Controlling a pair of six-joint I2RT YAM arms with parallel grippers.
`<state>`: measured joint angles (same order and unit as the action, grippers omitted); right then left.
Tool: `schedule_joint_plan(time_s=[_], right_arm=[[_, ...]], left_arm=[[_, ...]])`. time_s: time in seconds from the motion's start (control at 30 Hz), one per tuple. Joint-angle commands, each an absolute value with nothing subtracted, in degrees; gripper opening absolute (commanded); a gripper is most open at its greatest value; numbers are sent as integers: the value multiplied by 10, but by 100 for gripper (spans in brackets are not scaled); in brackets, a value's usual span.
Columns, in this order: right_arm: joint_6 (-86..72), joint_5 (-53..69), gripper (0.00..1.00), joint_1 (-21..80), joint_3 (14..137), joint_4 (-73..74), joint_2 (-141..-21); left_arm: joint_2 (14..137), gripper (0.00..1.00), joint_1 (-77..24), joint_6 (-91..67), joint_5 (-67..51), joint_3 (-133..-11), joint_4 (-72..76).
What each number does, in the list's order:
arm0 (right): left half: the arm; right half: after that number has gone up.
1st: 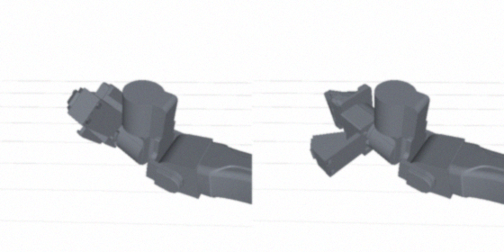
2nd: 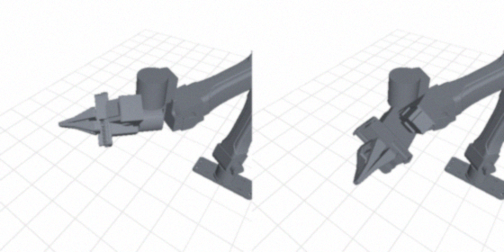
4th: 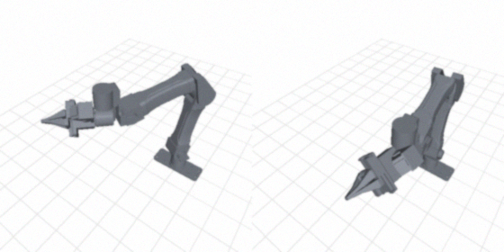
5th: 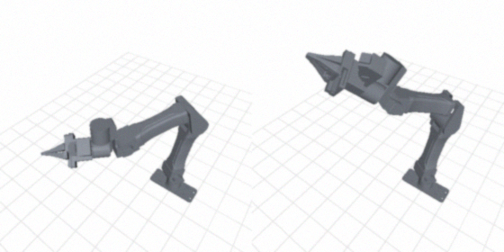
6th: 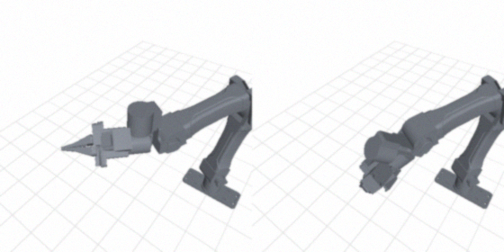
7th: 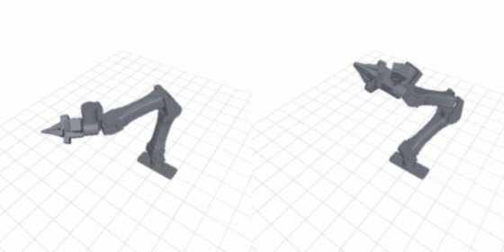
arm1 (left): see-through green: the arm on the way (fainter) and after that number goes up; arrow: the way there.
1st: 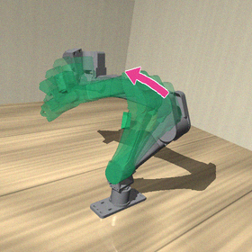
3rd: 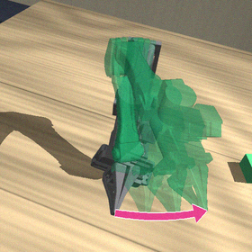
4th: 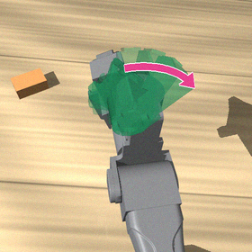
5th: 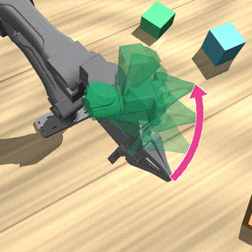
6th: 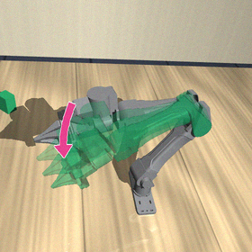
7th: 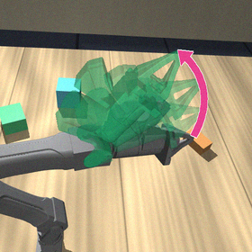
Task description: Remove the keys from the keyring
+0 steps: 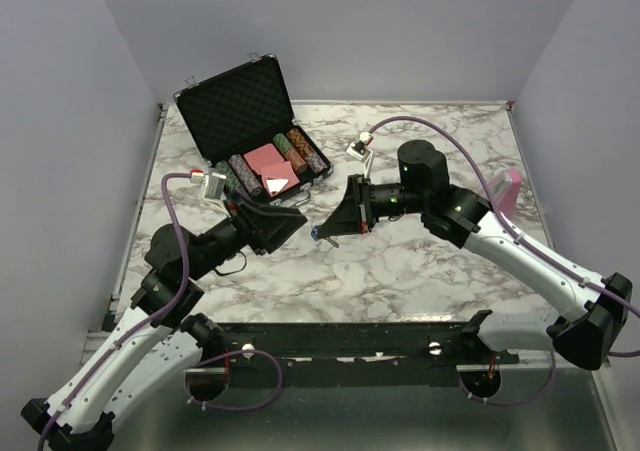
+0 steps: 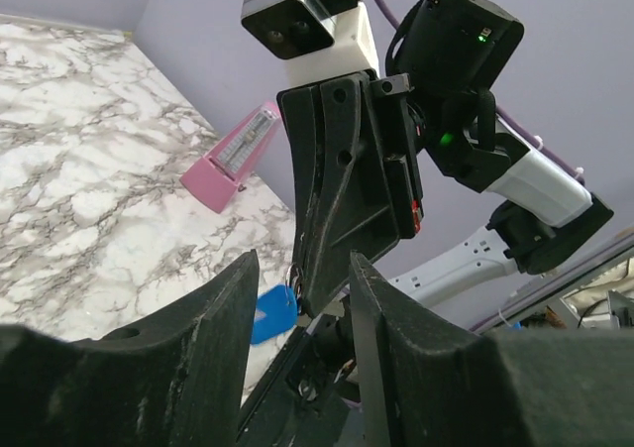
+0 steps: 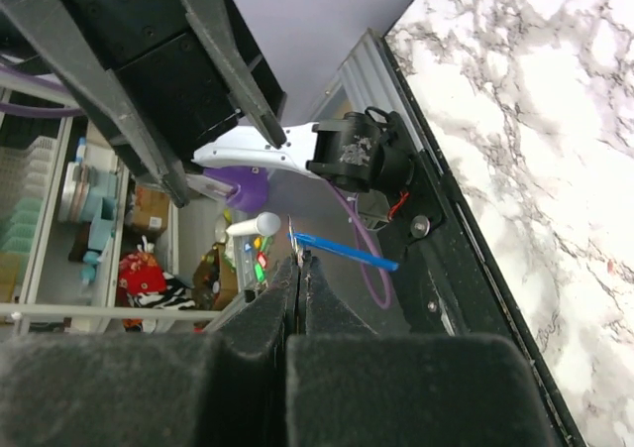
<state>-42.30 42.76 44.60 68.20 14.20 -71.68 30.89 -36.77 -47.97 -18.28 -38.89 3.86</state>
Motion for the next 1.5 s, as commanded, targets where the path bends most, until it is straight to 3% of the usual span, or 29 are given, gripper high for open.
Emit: schedule_joint_plan(time_s=[0.0,0.7,1.07,1.3,1.47], right_arm=[[-401,452,1,460,693,103,-706],[-413,451,1,475,700,60,-711],[-419,455,1,485,696,42,-711],[-420,454,1,490,700,34,-713],[-414,467,1,495,703,38,-717]], left_arm=[[320,47,-369,-483,-219,-405,76],[322,37,-373,-504,-234,-368,94],[331,23,-377,-502,-244,-377,97],[335,1,-377,-495,-268,-385,87],[337,0,-377,-471,-292,-400,57]])
